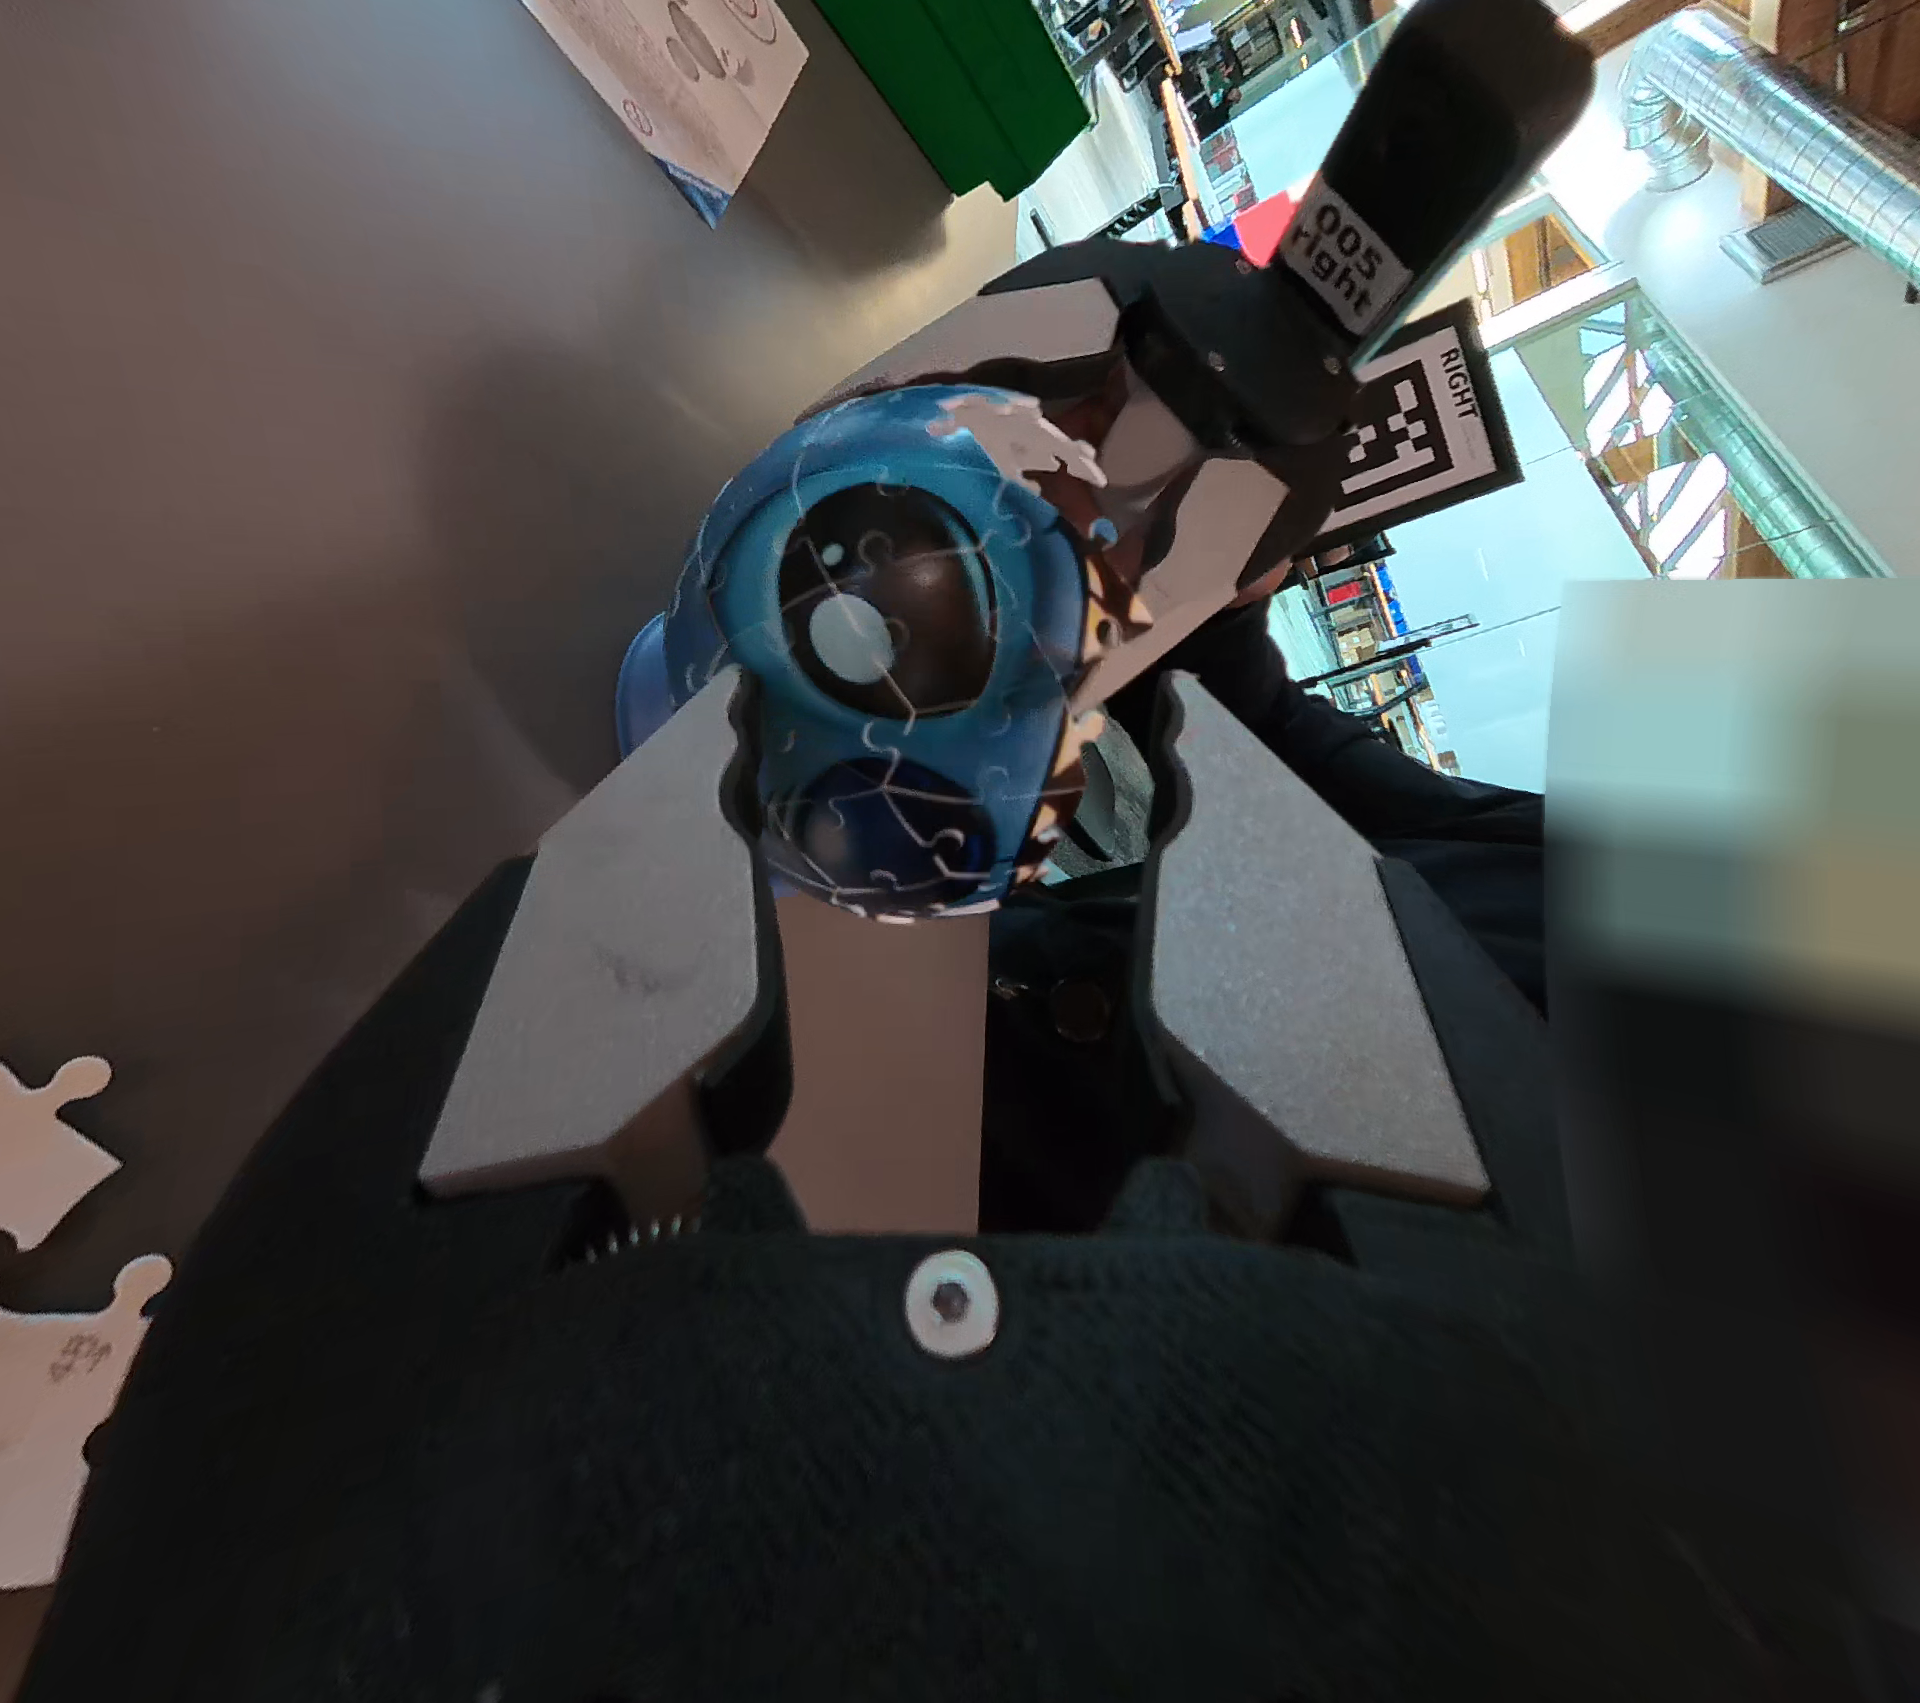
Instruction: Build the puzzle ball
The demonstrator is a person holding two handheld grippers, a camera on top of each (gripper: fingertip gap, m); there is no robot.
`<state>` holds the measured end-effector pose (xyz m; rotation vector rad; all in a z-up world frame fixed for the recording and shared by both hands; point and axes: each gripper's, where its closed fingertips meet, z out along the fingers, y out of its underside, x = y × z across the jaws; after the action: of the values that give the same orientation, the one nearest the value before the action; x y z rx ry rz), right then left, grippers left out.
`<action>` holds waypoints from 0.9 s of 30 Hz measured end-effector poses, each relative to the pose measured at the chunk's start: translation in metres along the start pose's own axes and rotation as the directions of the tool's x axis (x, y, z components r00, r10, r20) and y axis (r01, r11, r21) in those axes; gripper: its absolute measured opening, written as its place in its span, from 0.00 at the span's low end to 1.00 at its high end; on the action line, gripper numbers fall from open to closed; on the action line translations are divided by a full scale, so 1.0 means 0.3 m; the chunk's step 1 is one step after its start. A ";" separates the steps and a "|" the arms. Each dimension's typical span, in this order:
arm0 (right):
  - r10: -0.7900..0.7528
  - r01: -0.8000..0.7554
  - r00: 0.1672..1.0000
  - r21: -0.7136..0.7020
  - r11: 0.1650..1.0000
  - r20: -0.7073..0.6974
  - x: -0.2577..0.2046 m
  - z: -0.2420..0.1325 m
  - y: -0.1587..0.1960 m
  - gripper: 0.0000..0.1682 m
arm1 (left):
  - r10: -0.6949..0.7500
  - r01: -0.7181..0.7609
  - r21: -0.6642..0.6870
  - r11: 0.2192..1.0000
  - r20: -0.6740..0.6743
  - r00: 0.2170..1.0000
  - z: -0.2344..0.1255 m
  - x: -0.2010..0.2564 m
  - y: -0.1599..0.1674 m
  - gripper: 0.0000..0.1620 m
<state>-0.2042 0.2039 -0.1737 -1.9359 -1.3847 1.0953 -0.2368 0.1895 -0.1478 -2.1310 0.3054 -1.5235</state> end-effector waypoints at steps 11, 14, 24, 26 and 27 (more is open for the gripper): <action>-0.248 0.253 0.964 0.043 0.966 -0.098 -0.044 -0.010 -0.024 0.51 | 0.063 -0.060 0.068 0.996 -0.044 0.997 -0.033 0.049 0.012 0.44; -0.266 0.270 0.958 0.022 0.963 -0.106 -0.040 0.001 -0.009 0.50 | 0.074 -0.070 0.080 0.994 -0.041 0.996 -0.037 0.046 0.019 0.44; -0.258 0.261 0.961 0.019 0.965 -0.100 -0.020 0.012 -0.007 0.49 | 0.041 -0.034 0.113 0.993 -0.064 0.997 -0.060 0.019 0.019 0.40; -0.264 0.267 0.959 0.012 0.964 -0.103 -0.022 0.007 -0.008 0.49 | 0.043 -0.035 0.112 0.993 -0.068 0.997 -0.060 0.022 0.021 0.40; -0.268 0.270 0.957 0.008 0.963 -0.109 -0.022 0.000 -0.010 0.49 | 0.044 -0.035 0.112 0.993 -0.071 0.997 -0.061 0.024 0.021 0.40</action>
<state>-0.2069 0.1990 -0.1693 -1.7013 -1.5150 0.8620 -0.2505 0.1760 -0.1405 -1.9755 0.2801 -1.5616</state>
